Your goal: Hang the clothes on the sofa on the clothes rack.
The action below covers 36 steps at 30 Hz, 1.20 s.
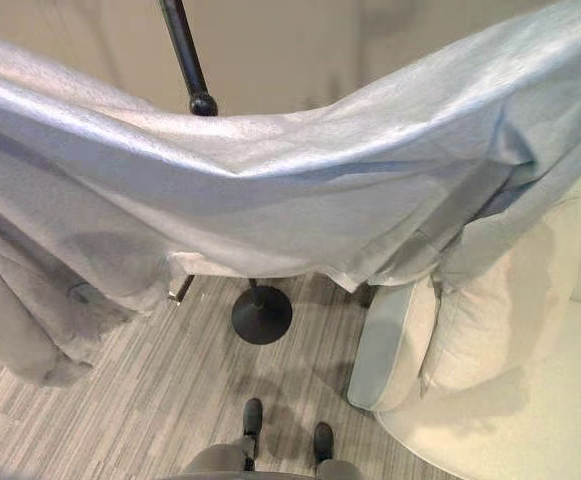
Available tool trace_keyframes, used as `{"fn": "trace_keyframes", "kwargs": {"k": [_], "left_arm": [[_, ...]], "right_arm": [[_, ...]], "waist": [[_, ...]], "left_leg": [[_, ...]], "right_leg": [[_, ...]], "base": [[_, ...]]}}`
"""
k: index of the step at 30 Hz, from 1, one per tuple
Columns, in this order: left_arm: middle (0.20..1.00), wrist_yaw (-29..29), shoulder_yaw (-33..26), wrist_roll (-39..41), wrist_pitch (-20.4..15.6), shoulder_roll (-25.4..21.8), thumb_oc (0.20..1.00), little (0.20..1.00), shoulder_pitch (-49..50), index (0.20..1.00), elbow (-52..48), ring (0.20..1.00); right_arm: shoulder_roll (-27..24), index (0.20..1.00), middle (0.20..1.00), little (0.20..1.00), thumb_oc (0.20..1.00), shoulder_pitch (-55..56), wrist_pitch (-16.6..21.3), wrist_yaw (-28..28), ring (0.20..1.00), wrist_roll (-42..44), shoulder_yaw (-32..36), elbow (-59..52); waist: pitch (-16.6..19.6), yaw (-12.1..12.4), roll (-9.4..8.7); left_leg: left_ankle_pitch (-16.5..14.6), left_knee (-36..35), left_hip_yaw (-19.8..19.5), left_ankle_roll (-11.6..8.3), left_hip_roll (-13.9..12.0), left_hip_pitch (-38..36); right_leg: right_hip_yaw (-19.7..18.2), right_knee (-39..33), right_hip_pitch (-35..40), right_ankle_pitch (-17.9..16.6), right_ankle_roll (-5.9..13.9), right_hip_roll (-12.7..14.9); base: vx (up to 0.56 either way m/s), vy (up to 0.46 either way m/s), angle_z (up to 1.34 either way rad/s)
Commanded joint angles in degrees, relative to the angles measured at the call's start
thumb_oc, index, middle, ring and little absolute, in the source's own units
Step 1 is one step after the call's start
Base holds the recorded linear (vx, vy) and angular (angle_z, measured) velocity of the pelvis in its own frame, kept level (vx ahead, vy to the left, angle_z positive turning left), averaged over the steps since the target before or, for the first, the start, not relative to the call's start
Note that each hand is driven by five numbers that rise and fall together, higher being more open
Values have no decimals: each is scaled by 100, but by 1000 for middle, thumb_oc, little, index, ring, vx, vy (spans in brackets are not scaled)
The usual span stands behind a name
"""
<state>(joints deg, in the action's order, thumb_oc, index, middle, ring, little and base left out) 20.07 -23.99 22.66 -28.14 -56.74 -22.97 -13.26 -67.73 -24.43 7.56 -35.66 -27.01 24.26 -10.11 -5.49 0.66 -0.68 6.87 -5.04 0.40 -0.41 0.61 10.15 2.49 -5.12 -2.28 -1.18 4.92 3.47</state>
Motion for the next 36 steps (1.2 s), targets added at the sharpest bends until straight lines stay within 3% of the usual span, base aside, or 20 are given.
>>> {"fn": "trace_keyframes", "kwargs": {"k": [1,5,6,8,9,10,13,14,17,18,21,29,36], "left_arm": [[200,157,643,292,-228,-619,200,200,-808,200,213,200],[200,502,1948,411,-156,-1086,200,200,-2417,200,1331,200],[200,623,2589,433,-77,-1281,200,200,-3156,200,1963,200],[200,718,3293,533,60,-1446,200,200,-3937,200,2713,200],[200,713,3418,566,34,-1452,200,200,-4108,200,2848,200],[200,661,4940,625,485,-1597,200,200,-5719,200,4416,200],[200,498,5694,538,717,-1515,200,200,-6506,200,5170,200],[200,357,6459,211,989,-1429,200,200,-7177,200,5798,200],[200,298,6912,55,1052,-1369,200,200,-7585,200,6126,200],[200,257,7162,-86,1175,-1254,200,200,-7742,200,6482,200],[200,166,7496,-374,1317,-1016,200,200,-7964,200,6907,200],[200,390,7339,-993,1404,-657,200,200,-7479,200,6609,200],[200,521,7050,-1064,1445,-763,200,200,-7158,200,6522,200]], "right_arm": [[-768,200,200,200,200,-947,-224,-227,200,189,-630,425],[-1349,200,200,200,200,-2774,-378,-307,200,662,-2263,1565],[-1464,200,200,200,200,-3868,-407,-333,200,910,-3272,2192],[-1392,200,200,200,200,-5016,-466,-288,200,1268,-4417,2910],[-1370,200,200,200,200,-5453,-444,-304,200,1309,-4827,3078],[-854,200,200,200,200,-7547,-453,-10,200,2009,-7065,4680],[-424,200,200,200,200,-8330,-515,292,200,2280,-8042,5562],[-9,200,200,200,200,-8777,-597,591,200,2374,-8698,6294],[95,200,200,200,200,-8929,-571,672,200,2406,-8870,6589],[384,200,200,200,200,-8991,-603,778,200,2393,-9013,6847],[639,200,200,200,200,-8932,-587,912,200,2410,-9074,7139],[868,200,200,200,200,-8073,-638,838,200,2084,-8520,6746],[741,200,200,200,200,-7774,-633,800,200,2028,-8372,6436]], "waist": [[553,160,-239],[611,203,-340],[637,205,-393],[658,188,-440],[659,176,-413],[677,133,-332],[587,131,-251],[541,134,-232],[513,140,-246],[454,136,-255],[346,140,-263],[-121,140,-263],[-223,135,-267]], "left_leg": [[-743,4,402,-419,-150,-746],[-755,4,430,-431,-153,-772],[-799,4,435,-436,-156,-791],[-702,4,479,-431,-162,-761],[-801,4,465,-438,-160,-795],[-737,4,502,-457,-194,-759],[-703,4,506,-474,-203,-728],[-655,4,507,-486,-205,-640],[-638,4,505,-490,-212,-587],[-607,4,501,-493,-219,-517],[-551,4,484,-495,-228,-361],[-377,4,405,-485,-250,103],[-345,4,409,-472,-241,186]], "right_leg": [[83,12,292,140,528,221],[120,12,311,117,555,228],[106,12,327,142,564,229],[122,12,292,62,563,230],[118,12,327,146,574,232],[112,12,289,118,583,224],[115,12,260,88,588,214],[72,12,169,43,583,190],[63,12,111,22,579,182],[50,12,39,-4,577,176],[32,12,-102,-42,567,164],[-37,12,-559,-158,522,108],[-134,12,-691,-194,505,81]], "base": [[0,0,0],[29,-1,1],[0,0,0],[16,0,-1],[66,6,1],[72,7,4],[0,0,0],[-16,-7,4],[-21,-10,3],[-33,-7,7],[-86,-14,4],[-83,-12,-1],[-1,1,-4]]}}
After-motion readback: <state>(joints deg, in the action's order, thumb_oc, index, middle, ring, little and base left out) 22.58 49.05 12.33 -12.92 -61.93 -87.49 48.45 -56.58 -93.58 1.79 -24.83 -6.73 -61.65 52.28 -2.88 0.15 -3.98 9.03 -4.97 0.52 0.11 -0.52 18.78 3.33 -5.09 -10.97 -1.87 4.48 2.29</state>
